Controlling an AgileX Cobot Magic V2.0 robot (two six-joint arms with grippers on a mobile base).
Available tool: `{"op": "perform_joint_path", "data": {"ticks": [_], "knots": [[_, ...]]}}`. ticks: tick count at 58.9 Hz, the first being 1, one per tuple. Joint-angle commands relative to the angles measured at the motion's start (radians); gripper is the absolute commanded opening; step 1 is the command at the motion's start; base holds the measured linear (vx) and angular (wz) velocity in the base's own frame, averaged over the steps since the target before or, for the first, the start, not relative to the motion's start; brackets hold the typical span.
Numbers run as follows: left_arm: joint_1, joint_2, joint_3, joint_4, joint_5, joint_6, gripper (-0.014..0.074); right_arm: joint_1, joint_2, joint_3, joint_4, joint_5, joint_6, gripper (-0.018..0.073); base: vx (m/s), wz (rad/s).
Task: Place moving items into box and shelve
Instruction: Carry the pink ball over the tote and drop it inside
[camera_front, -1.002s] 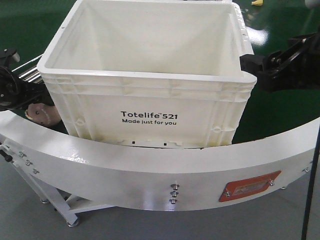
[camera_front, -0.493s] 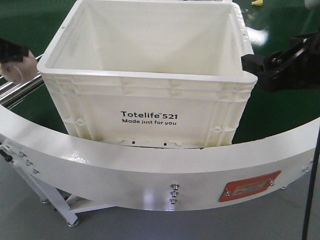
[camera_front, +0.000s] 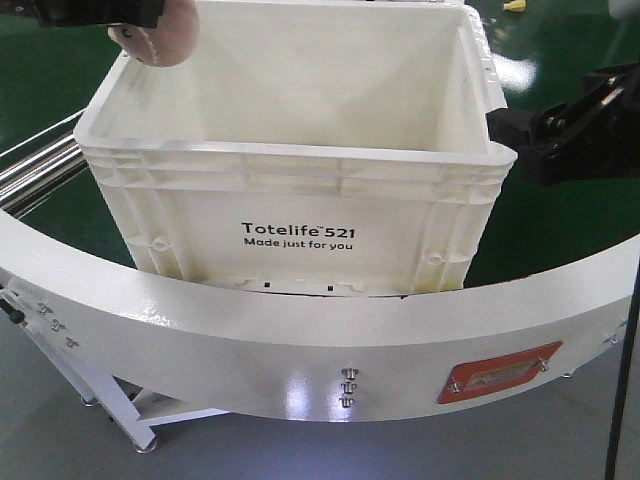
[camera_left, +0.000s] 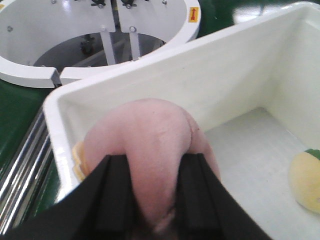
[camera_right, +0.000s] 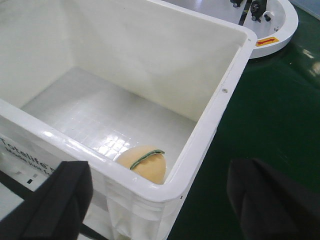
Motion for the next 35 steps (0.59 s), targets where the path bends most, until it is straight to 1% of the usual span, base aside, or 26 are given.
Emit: {"op": "perform_joint_path", "data": {"ticks": [1,5,9,11,15,18,20,22,25,27,30,35], "knots": [[-0.024,-0.026,-0.035,-0.032,-0.058,0.012,0.0462,-0.005,-0.016,-0.029,-0.013,-0.078,0.001,0.0591,0.00,0.00],[-0.032,-0.016,-0.035,-0.032,-0.062,0.012,0.0576,-0.005,-0.016,-0.029,-0.013,-0.081,0.001,0.0591,0.00,0.00],[-0.032,-0.010,-0.035,-0.032,-0.062,0.010,0.0661,-0.005,-0.016,-0.029,-0.013,-0.081,-0.006,0.0591,0.00,0.00],[-0.032,-0.009,-0.035,-0.032,-0.059,0.009,0.0687,-0.005,-0.014,-0.029,-0.013,-0.079,-0.012,0.0591,0.00,0.00],[-0.032,-0.009,-0.035,-0.030,-0.054,-0.004,0.0713,-0.005,-0.007,-0.032,-0.013,-0.074,-0.003,0.0591,0.00,0.00],[-0.032,-0.010,-0.039,-0.026,-0.050,-0.034,0.0710,-0.010,0.012,-0.044,-0.021,-0.070,0.048,0.0591,0.00,0.00],[-0.032,-0.010,-0.053,-0.006,-0.035,-0.064,0.0705,-0.021,0.029,-0.059,-0.031,-0.059,0.091,0.0591,0.00,0.00],[-0.032,-0.009,-0.069,0.025,-0.016,-0.099,0.0699,-0.040,0.047,-0.079,-0.044,-0.037,0.139,0.0591,0.00,0.00],[-0.032,-0.008,-0.106,0.098,0.019,-0.180,0.0689,-0.068,0.082,-0.121,-0.057,0.000,0.186,0.0591,0.00,0.00],[-0.032,-0.003,-0.130,0.168,0.052,-0.250,0.0682,-0.085,0.116,-0.162,-0.057,0.029,0.210,0.0591,0.00,0.00],[-0.032,0.006,-0.174,0.280,0.103,-0.362,0.0672,-0.100,0.155,-0.211,-0.055,0.065,0.218,0.0591,0.00,0.00],[-0.032,0.033,-0.232,0.417,0.188,-0.507,0.0655,-0.113,0.224,-0.290,-0.054,0.128,0.227,0.0591,0.00,0.00]]}}
